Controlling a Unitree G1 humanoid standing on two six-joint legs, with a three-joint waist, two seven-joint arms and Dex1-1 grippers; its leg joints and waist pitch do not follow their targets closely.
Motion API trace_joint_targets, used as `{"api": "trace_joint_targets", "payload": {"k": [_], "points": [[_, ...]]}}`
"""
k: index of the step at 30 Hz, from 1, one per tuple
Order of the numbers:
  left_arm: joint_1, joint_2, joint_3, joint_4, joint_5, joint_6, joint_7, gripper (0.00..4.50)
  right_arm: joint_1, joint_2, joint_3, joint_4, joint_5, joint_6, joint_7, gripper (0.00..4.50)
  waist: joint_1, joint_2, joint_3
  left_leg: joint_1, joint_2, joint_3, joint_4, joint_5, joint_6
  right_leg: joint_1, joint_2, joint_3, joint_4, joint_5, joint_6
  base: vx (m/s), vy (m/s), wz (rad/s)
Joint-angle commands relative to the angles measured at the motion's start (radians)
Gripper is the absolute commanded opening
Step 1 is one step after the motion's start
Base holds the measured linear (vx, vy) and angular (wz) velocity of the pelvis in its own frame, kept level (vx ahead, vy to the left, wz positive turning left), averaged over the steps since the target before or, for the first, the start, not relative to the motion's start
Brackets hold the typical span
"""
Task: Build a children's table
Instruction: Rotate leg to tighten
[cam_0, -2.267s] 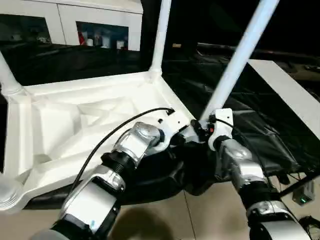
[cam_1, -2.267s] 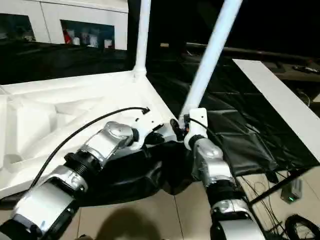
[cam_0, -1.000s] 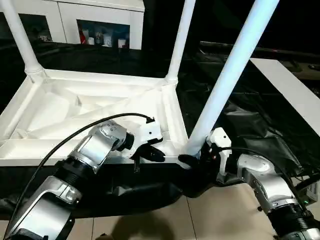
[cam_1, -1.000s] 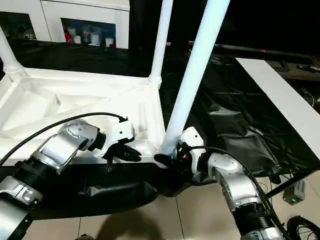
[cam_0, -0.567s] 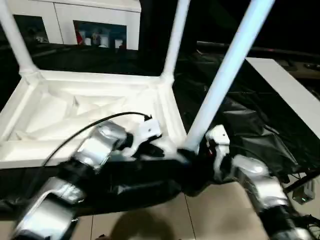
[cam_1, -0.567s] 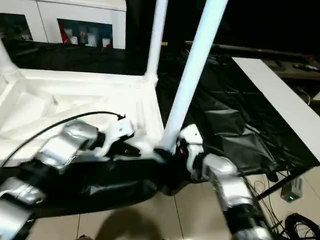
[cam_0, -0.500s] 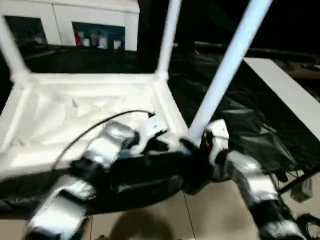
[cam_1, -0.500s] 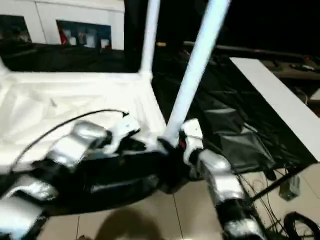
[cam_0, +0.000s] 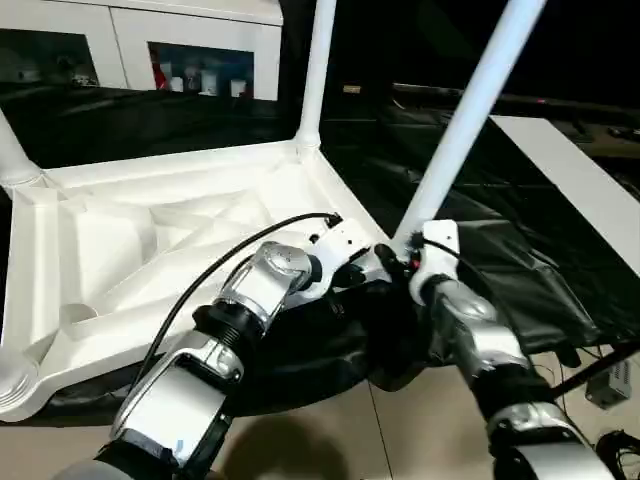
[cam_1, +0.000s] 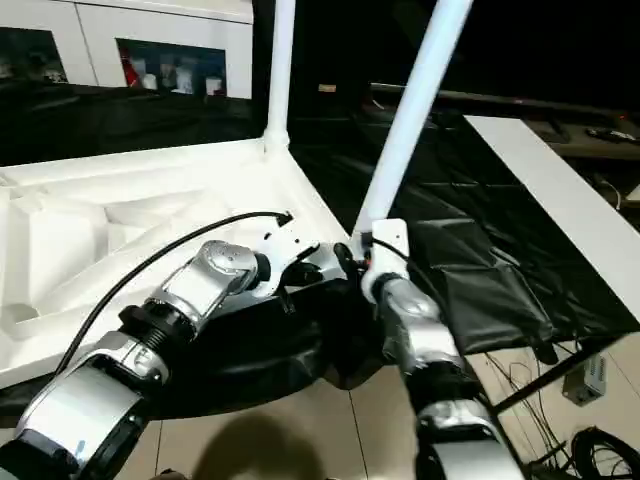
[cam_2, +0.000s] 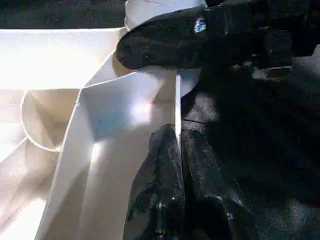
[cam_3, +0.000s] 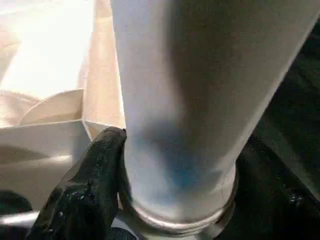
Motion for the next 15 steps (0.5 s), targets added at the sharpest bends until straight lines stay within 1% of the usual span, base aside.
{"api": "trace_joint_targets", "payload": {"k": [1,2,3,4,6,7,8,9,10,11,12,13,14,15], "points": [[0.01,0.001,-0.022,0.037,0.011,0.002,-0.008,0.0,0.009,0.022,0.055,-0.061,0.021,-0.017,0.11,3.5,0.005,0.013,-0.066,0.007,0.009,0.003,-0.064,-0.272,0.016,0.043,-0.057,0.041,-0.084,-0.262,-0.154,0.0,0.0,0.0],[0.011,0.003,-0.023,0.038,0.011,0.0,-0.013,0.0,0.012,0.019,0.06,-0.067,0.018,-0.019,0.117,3.66,0.005,0.012,-0.066,0.006,0.009,0.002,-0.065,-0.27,0.017,0.044,-0.057,0.04,-0.084,-0.266,-0.157,0.0,0.0,0.0],[0.018,0.015,-0.024,0.03,0.008,-0.006,-0.043,0.0,0.027,-0.001,0.069,-0.093,0.028,-0.004,0.163,3.66,0.003,0.011,-0.063,0.002,0.006,0.001,-0.068,-0.272,0.016,0.049,-0.057,0.037,-0.089,-0.315,-0.145,0.0,0.0,0.0],[0.028,0.029,-0.029,0.012,0.003,-0.005,-0.082,0.0,0.044,-0.026,0.083,-0.124,0.033,0.008,0.212,3.86,0.006,0.014,-0.063,0.007,0.007,0.002,-0.067,-0.277,0.018,0.047,-0.058,0.038,-0.092,-0.328,-0.142,0.0,0.0,0.0],[0.051,0.064,-0.043,-0.035,-0.005,-0.024,-0.165,0.0,0.08,-0.088,0.113,-0.183,0.036,0.019,0.307,3.9,0.004,0.013,-0.064,0.003,0.01,0.001,-0.067,-0.275,0.024,0.049,-0.058,0.039,-0.09,-0.321,-0.148,0.0,0.0,0.0],[0.064,0.086,-0.05,-0.069,-0.011,-0.033,-0.207,0.0,0.101,-0.13,0.133,-0.209,0.019,0.008,0.354,3.9,0.003,0.014,-0.064,0.003,0.011,0.001,-0.068,-0.272,0.026,0.048,-0.058,0.039,-0.09,-0.317,-0.15,0.0,0.0,0.0],[0.072,0.099,-0.054,-0.09,-0.014,-0.039,-0.232,0.0,0.114,-0.157,0.146,-0.225,0.006,-0.001,0.383,3.9,0.007,0.015,-0.064,0.006,0.014,0.0,-0.067,-0.267,0.027,0.049,-0.059,0.039,-0.089,-0.302,-0.16,0.0,0.0,0.0],[0.08,0.113,-0.059,-0.111,-0.02,-0.058,-0.263,0.0,0.127,-0.18,0.155,-0.242,0.004,-0.004,0.414,3.9,0.006,0.014,-0.064,0.006,0.014,0.002,-0.067,-0.267,0.028,0.047,-0.058,0.04,-0.088,-0.293,-0.164,0.0,0.0,0.0],[0.086,0.122,-0.062,-0.128,-0.028,-0.061,-0.29,0.0,0.137,-0.195,0.159,-0.257,0.008,-0.002,0.438,3.9,0.006,0.017,-0.062,0.008,0.014,0.002,-0.067,-0.274,0.03,0.045,-0.058,0.041,-0.088,-0.292,-0.171,0.0,0.0,0.0],[0.095,0.141,-0.069,-0.157,-0.035,-0.058,-0.327,0.0,0.152,-0.212,0.157,-0.283,0.017,0.009,0.468,3.9,0.006,0.018,-0.061,0.009,0.015,0.002,-0.069,-0.287,0.029,0.044,-0.057,0.041,-0.088,-0.304,-0.173,0.0,0.0,0.0],[0.102,0.157,-0.075,-0.183,-0.043,-0.058,-0.36,0.0,0.162,-0.226,0.156,-0.303,0.022,0.016,0.491,3.9,0.006,0.017,-0.06,0.009,0.014,0.003,-0.069,-0.296,0.029,0.043,-0.057,0.041,-0.091,-0.32,-0.171,0.0,0.0,0.0],[0.11,0.176,-0.081,-0.214,-0.052,-0.039,-0.394,0.0,0.174,-0.242,0.156,-0.326,0.03,0.026,0.518,3.9,0.005,0.019,-0.06,0.009,0.015,0.001,-0.069,-0.305,0.025,0.042,-0.058,0.04,-0.091,-0.337,-0.17,0.0,0.0,0.0],[0.122,0.202,-0.089,-0.259,-0.064,-0.026,-0.438,0.0,0.188,-0.261,0.157,-0.351,0.036,0.036,0.547,3.9,0.006,0.02,-0.061,0.011,0.017,0.0,-0.071,-0.305,0.022,0.042,-0.058,0.041,-0.089,-0.332,-0.172,0.0,0.0,0.0],[0.122,0.202,-0.089,-0.259,-0.064,-0.026,-0.438,0.0,0.188,-0.261,0.157,-0.351,0.036,0.036,0.547,3.9,0.006,0.021,-0.059,0.011,0.019,0.0,-0.072,-0.31,0.02,0.04,-0.058,0.041,-0.089,-0.328,-0.176,0.0,0.0,0.0]]}}
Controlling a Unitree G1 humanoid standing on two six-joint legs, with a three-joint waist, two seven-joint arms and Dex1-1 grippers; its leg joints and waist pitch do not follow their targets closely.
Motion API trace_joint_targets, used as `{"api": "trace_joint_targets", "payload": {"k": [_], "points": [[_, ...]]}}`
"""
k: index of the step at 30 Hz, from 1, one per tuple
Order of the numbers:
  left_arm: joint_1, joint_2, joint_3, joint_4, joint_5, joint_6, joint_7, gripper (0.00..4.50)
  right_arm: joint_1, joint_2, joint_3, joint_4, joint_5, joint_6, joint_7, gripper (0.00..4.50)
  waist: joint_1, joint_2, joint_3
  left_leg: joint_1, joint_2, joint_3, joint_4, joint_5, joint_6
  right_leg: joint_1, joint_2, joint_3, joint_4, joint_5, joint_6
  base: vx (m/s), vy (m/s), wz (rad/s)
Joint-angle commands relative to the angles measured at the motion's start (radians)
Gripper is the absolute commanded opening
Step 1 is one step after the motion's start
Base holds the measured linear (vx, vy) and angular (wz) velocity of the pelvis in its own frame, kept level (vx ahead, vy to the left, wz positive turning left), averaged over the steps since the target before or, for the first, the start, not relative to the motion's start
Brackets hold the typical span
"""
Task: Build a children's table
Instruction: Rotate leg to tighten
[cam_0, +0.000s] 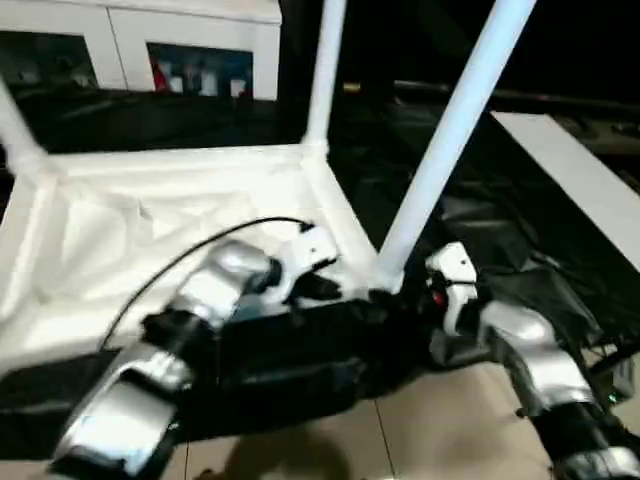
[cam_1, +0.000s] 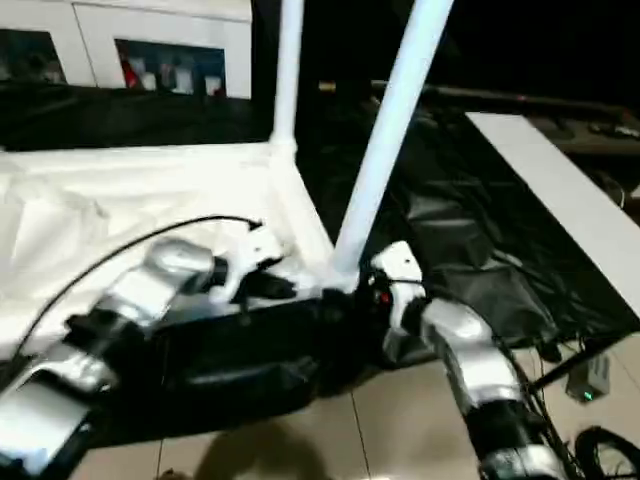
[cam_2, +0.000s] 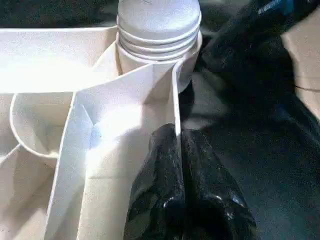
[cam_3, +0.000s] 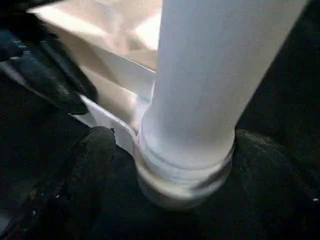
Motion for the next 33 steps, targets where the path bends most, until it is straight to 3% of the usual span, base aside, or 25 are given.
{"api": "trace_joint_targets", "payload": {"k": [1,3,10,21,28,33], "points": [[0.013,-0.007,-0.048,-0.049,-0.017,0.014,-0.079,0.0,0.003,-0.02,0.008,-0.044,0.013,0.014,0.038,3.9,0.002,0.014,-0.059,0.012,0.018,0.002,-0.067,-0.316,0.02,0.037,-0.058,0.042,-0.09,-0.336,-0.175,0.0,0.0,0.0],[0.028,0.018,-0.043,-0.097,-0.02,0.027,-0.105,0.0,0.013,-0.039,0.014,-0.064,0.029,0.027,0.054,3.9,0.007,0.016,-0.058,0.018,0.019,0.002,-0.067,-0.328,0.011,0.033,-0.059,0.043,-0.09,-0.345,-0.177,0.0,0.0,0.0],[0.043,0.037,-0.041,-0.128,-0.021,0.037,-0.12,0.0,0.014,-0.028,0.028,-0.065,0.026,0.043,0.082,3.9,0.018,0.014,-0.06,0.011,0.017,0.001,-0.068,-0.307,-0.001,0.039,-0.06,0.043,-0.087,-0.338,-0.16,0.0,0.0,0.0],[0.063,0.052,-0.042,-0.176,-0.024,0.072,-0.12,0.0,0.025,-0.034,0.038,-0.068,0.02,0.061,0.088,2.84,0.017,0.01,-0.062,0.01,0.015,0.004,-0.065,-0.266,0.004,0.042,-0.059,0.043,-0.081,-0.299,-0.165,0.0,0.0,0.0],[0.07,0.058,-0.043,-0.184,-0.021,0.086,-0.116,0.0,0.031,-0.031,0.041,-0.057,0.018,0.052,0.091,2.69,0.017,0.011,-0.062,0.01,0.015,0.004,-0.064,-0.261,0.004,0.042,-0.058,0.043,-0.081,-0.303,-0.159,0.0,0.0,0.0],[0.052,0.009,-0.019,-0.138,-0.013,0.113,-0.03,0.0,0.012,0.032,-0.01,0.022,0.007,0.051,-0.06,2.67,0.015,0.012,-0.061,0.012,0.014,0.004,-0.065,-0.286,-0.008,0.038,-0.059,0.042,-0.085,-0.34,-0.158,0.0,0.0,0.0]]}}
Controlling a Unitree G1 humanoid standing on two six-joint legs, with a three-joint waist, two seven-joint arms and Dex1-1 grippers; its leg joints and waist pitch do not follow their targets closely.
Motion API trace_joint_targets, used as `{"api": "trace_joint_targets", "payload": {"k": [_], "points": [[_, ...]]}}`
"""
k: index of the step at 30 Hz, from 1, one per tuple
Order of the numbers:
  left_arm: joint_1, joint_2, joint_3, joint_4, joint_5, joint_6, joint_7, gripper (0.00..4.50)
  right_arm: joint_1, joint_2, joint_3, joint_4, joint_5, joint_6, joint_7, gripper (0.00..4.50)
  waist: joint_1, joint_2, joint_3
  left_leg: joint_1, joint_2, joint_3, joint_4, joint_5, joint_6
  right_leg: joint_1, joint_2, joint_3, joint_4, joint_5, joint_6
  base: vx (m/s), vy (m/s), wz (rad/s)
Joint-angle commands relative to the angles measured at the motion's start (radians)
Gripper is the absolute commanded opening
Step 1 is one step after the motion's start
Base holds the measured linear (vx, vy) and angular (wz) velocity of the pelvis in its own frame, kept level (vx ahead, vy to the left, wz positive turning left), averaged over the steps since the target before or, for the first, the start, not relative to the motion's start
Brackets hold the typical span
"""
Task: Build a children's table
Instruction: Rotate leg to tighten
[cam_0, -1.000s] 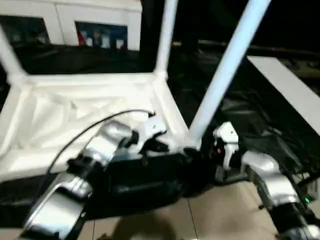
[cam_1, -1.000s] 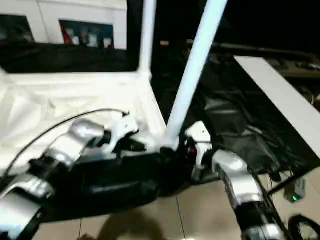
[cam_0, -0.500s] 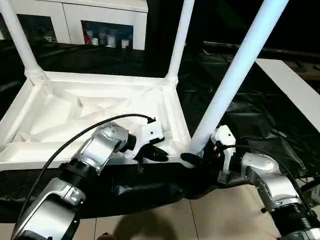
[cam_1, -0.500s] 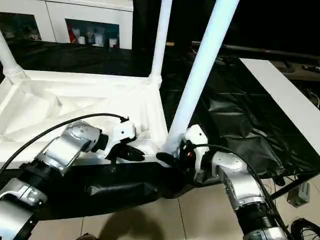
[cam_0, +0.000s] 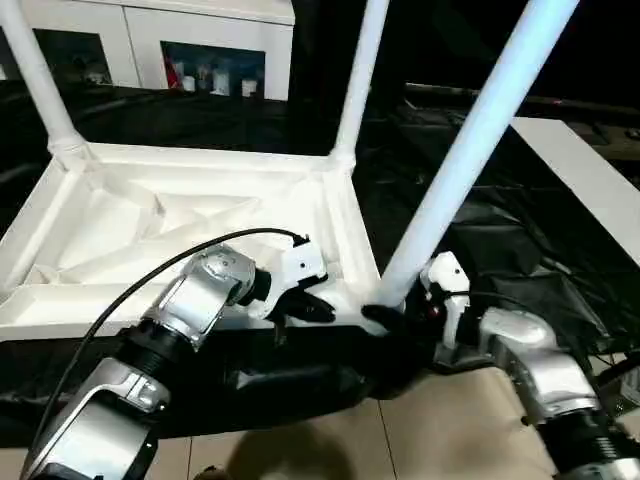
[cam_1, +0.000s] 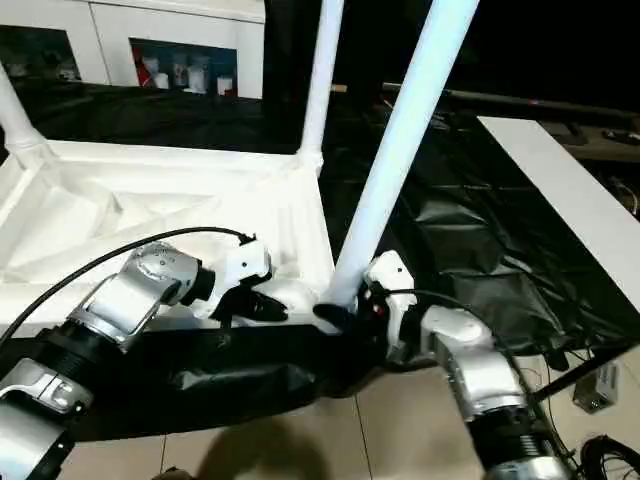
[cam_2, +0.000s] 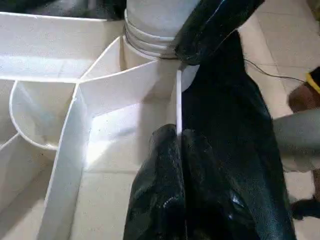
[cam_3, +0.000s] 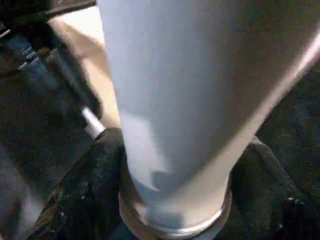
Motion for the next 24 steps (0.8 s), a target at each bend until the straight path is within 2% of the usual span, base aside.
{"api": "trace_joint_targets", "payload": {"k": [1,3,4,5,6,7,8,10,11,12,16,17,19,20,24], "points": [[-0.019,-0.062,0.005,0.037,0.001,0.027,0.071,0.0,-0.02,0.031,-0.042,0.08,-0.037,0.007,-0.149,2.67,-0.005,0.012,-0.06,0.011,0.013,0.0,-0.067,-0.299,-0.015,0.038,-0.059,0.039,-0.089,-0.373,-0.149,0.0,0.0,0.0],[-0.03,-0.087,0.018,0.061,0.004,0.036,0.12,0.0,-0.033,0.057,-0.061,0.111,-0.043,0.008,-0.22,2.67,-0.01,0.012,-0.059,0.015,0.012,-0.002,-0.066,-0.331,-0.028,0.032,-0.061,0.038,-0.095,-0.431,-0.135,0.0,0.0,0.0],[-0.049,-0.131,0.041,0.11,0.005,0.038,0.194,0.0,-0.062,0.117,-0.12,0.143,-0.007,0.033,-0.333,2.67,-0.015,0.013,-0.058,0.012,0.009,-0.004,-0.066,-0.339,-0.03,0.033,-0.06,0.035,-0.098,-0.463,-0.121,0.0,0.0,0.0],[-0.057,-0.149,0.05,0.13,0.004,0.038,0.222,0.0,-0.075,0.145,-0.149,0.151,0.018,0.045,-0.375,2.67,-0.02,0.013,-0.057,0.016,0.007,-0.005,-0.065,-0.365,-0.033,0.026,-0.06,0.034,-0.104,-0.499,-0.111,0.0,0.0,0.0],[-0.078,-0.185,0.068,0.183,0.003,0.031,0.284,0.0,-0.105,0.187,-0.184,0.169,0.048,0.058,-0.436,2.67,-0.026,0.012,-0.06,0.014,0.006,-0.008,-0.063,-0.375,-0.034,0.027,-0.06,0.031,-0.106,-0.512,-0.101,0.0,0.0,0.0],[-0.086,-0.198,0.074,0.203,0.004,0.028,0.307,0.0,-0.115,0.201,-0.192,0.176,0.055,0.06,-0.456,2.67,-0.03,0.011,-0.058,0.013,0.005,-0.008,-0.064,-0.38,-0.035,0.025,-0.058,0.031,-0.107,-0.522,-0.095,0.0,0.0,0.0],[-0.108,-0.224,0.076,0.254,0.018,0.007,0.365,0.0,-0.138,0.222,-0.176,0.193,0.027,0.039,-0.492,2.66,-0.03,0.013,-0.06,0.015,0.006,-0.011,-0.064,-0.384,-0.038,0.027,-0.06,0.029,-0.107,-0.526,-0.091,0.0,0.0,0.0],[-0.133,-0.252,0.08,0.309,0.027,-0.01,0.422,0.0,-0.166,0.241,-0.156,0.229,-0.011,0.013,-0.536,2.66,-0.031,0.012,-0.062,0.012,0.005,-0.009,-0.063,-0.371,-0.031,0.026,-0.061,0.032,-0.11,-0.501,-0.084,0.0,0.0,0.0],[-0.147,-0.268,0.084,0.338,0.031,-0.018,0.453,0.0,-0.181,0.251,-0.148,0.25,-0.024,0.003,-0.555,2.66,-0.03,0.006,-0.063,0.012,0.004,-0.007,-0.061,-0.357,-0.025,0.026,-0.06,0.033,-0.108,-0.486,-0.086,0.0,0.0,0.0],[-0.158,-0.281,0.092,0.361,0.035,-0.026,0.478,0.0,-0.193,0.259,-0.145,0.268,-0.035,-0.006,-0.569,2.66,-0.029,0.006,-0.063,0.01,0.003,-0.006,-0.061,-0.347,-0.021,0.028,-0.059,0.033,-0.107,-0.479,-0.087,0.0,0.0,0.0],[-0.189,-0.305,0.103,0.43,0.048,-0.055,0.525,0.0,-0.22,0.276,-0.133,0.311,-0.067,-0.03,-0.593,2.66,-0.024,0.005,-0.064,0.005,0.005,-0.002,-0.062,-0.297,-0.006,0.034,-0.058,0.036,-0.096,-0.383,-0.107,0.0,0.0,0.0],[-0.198,-0.307,0.102,0.453,0.053,-0.071,0.527,0.0,-0.223,0.281,-0.136,0.316,-0.064,-0.035,-0.584,2.66,-0.023,0.007,-0.065,0.008,0.004,0.001,-0.06,-0.293,-0.004,0.031,-0.057,0.038,-0.096,-0.37,-0.112,0.0,0.0,0.0],[-0.204,-0.306,0.1,0.466,0.053,-0.083,0.521,0.0,-0.221,0.284,-0.142,0.31,-0.051,-0.036,-0.56,3.22,-0.02,0.005,-0.066,0.007,0.005,0.001,-0.061,-0.278,0.004,0.037,-0.058,0.038,-0.092,-0.338,-0.123,0.0,0.0,0.0],[-0.205,-0.297,0.096,0.465,0.049,-0.093,0.492,0.0,-0.21,0.275,-0.152,0.29,-0.027,-0.039,-0.514,3.35,-0.019,0.005,-0.066,0.006,0.005,0.001,-0.061,-0.27,0.009,0.038,-0.057,0.039,-0.089,-0.316,-0.131,0.0,0.0,0.0],[-0.186,-0.276,0.086,0.421,0.039,-0.092,0.421,0.0,-0.185,0.235,-0.135,0.247,-0.027,-0.036,-0.453,3.71,-0.017,0.006,-0.066,0.003,0.007,0.0,-0.063,-0.262,0.02,0.045,-0.059,0.038,-0.087,-0.3,-0.143,0.0,0.0,0.0]]}}
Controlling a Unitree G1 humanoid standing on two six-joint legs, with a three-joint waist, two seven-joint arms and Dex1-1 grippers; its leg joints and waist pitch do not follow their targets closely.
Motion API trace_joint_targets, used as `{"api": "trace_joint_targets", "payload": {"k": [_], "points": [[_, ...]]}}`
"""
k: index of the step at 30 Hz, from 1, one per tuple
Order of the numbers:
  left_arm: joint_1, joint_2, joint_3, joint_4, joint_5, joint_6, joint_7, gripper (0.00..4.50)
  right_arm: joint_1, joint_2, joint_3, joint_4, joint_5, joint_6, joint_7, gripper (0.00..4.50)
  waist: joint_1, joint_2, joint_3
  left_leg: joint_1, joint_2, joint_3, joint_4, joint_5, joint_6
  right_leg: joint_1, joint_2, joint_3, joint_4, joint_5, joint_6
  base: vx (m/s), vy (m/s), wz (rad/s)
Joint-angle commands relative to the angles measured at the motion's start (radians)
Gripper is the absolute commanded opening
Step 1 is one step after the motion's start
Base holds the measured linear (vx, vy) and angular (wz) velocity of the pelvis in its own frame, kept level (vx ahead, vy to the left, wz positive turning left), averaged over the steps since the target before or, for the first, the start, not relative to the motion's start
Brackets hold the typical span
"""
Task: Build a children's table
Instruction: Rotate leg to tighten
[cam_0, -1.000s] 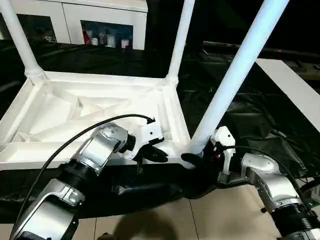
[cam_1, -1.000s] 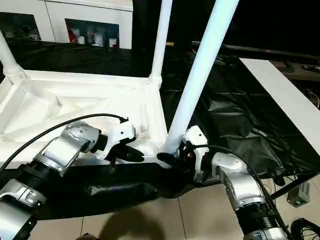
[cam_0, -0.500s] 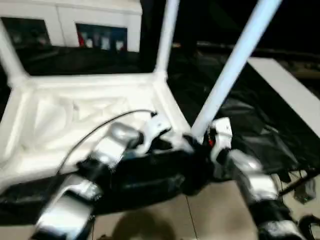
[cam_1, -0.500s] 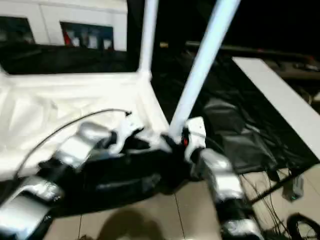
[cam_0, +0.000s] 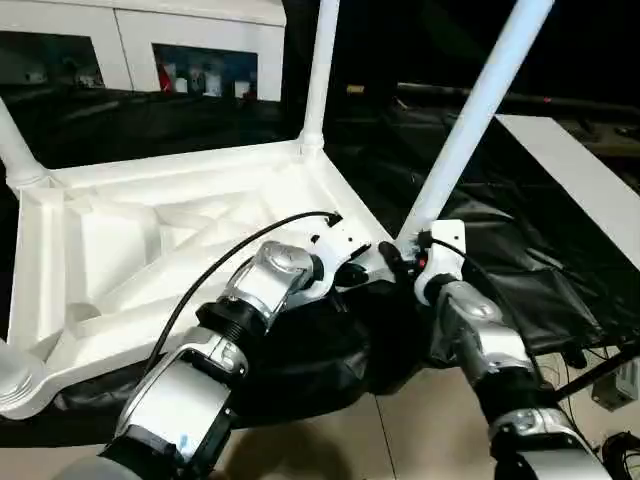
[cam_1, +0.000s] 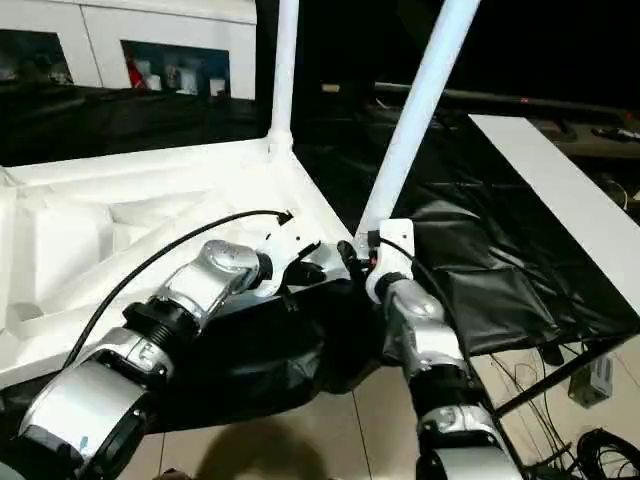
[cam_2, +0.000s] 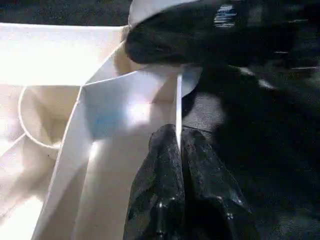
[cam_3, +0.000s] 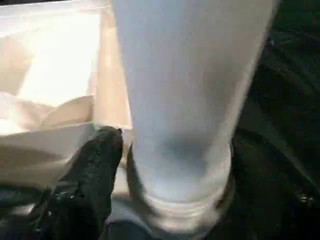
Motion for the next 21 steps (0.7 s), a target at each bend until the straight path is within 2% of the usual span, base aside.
{"api": "trace_joint_targets", "payload": {"k": [1,2,5,6,8,9,11,15,18,21], "points": [[0.038,0.024,-0.02,-0.077,-0.018,-0.014,-0.098,0.0,0.044,-0.052,0.07,-0.101,0.012,0.019,0.154,3.78,0.006,0.005,-0.065,0.002,0.006,0.002,-0.065,-0.259,0.022,0.048,-0.057,0.037,-0.089,-0.305,-0.145,0.0,0.0,0.0],[0.048,0.037,-0.026,-0.103,-0.024,-0.013,-0.134,0.0,0.061,-0.079,0.081,-0.128,0.013,0.023,0.198,3.8,0.009,0.005,-0.063,0.006,0.009,0.003,-0.065,-0.263,0.031,0.049,-0.057,0.038,-0.09,-0.303,-0.147,0.0,0.0,0.0],[0.085,0.09,-0.052,-0.208,-0.037,-0.003,-0.243,0.0,0.134,-0.175,0.108,-0.239,0.039,0.049,0.365,3.8,0.01,0.005,-0.063,0.004,0.011,0.004,-0.065,-0.253,0.039,0.048,-0.059,0.04,-0.089,-0.3,-0.154,0.0,0.0,0.0],[0.091,0.098,-0.054,-0.228,-0.042,0.008,-0.258,0.0,0.146,-0.191,0.109,-0.257,0.047,0.059,0.394,3.8,0.012,0.007,-0.065,0.007,0.014,0.003,-0.065,-0.248,0.039,0.05,-0.059,0.04,-0.086,-0.287,-0.161,0.0,0.0,0.0],[0.103,0.117,-0.059,-0.271,-0.054,0.016,-0.292,0.0,0.168,-0.228,0.117,-0.285,0.049,0.063,0.441,3.8,0.012,0.006,-0.065,0.004,0.014,0.005,-0.064,-0.227,0.049,0.049,-0.056,0.041,-0.081,-0.241,-0.18,0.0,0.0,0.0],[0.11,0.132,-0.066,-0.297,-0.058,0.02,-0.313,0.0,0.178,-0.246,0.122,-0.297,0.047,0.062,0.462,3.8,0.013,0.011,-0.064,0.006,0.014,0.005,-0.064,-0.23,0.046,0.048,-0.056,0.04,-0.08,-0.245,-0.183,0.0,0.0,0.0],[0.124,0.158,-0.08,-0.336,-0.065,0.025,-0.353,0.0,0.19,-0.268,0.13,-0.309,0.045,0.062,0.491,3.8,0.013,0.009,-0.063,0.006,0.014,0.006,-0.065,-0.239,0.039,0.046,-0.056,0.04,-0.083,-0.263,-0.183,0.0,0.0,0.0],[0.156,0.203,-0.097,-0.412,-0.069,0.037,-0.421,0.0,0.194,-0.286,0.151,-0.316,0.031,0.06,0.507,3.8,0.014,0.012,-0.062,0.009,0.016,0.005,-0.067,-0.25,0.025,0.045,-0.057,0.041,-0.082,-0.276,-0.182,0.0,0.0,0.0],[0.17,0.216,-0.095,-0.446,-0.067,0.053,-0.433,0.0,0.186,-0.272,0.155,-0.309,0.025,0.055,0.504,3.8,0.023,0.014,-0.062,0.015,0.018,0.006,-0.067,-0.265,0.016,0.039,-0.057,0.042,-0.084,-0.293,-0.177,0.0,0.0,0.0],[0.183,0.23,-0.099,-0.478,-0.07,0.069,-0.446,0.0,0.181,-0.261,0.153,-0.305,0.025,0.053,0.502,3.8,0.026,0.015,-0.062,0.015,0.018,0.005,-0.069,-0.274,0.005,0.039,-0.057,0.042,-0.083,-0.297,-0.174,0.0,0.0,0.0]]}}
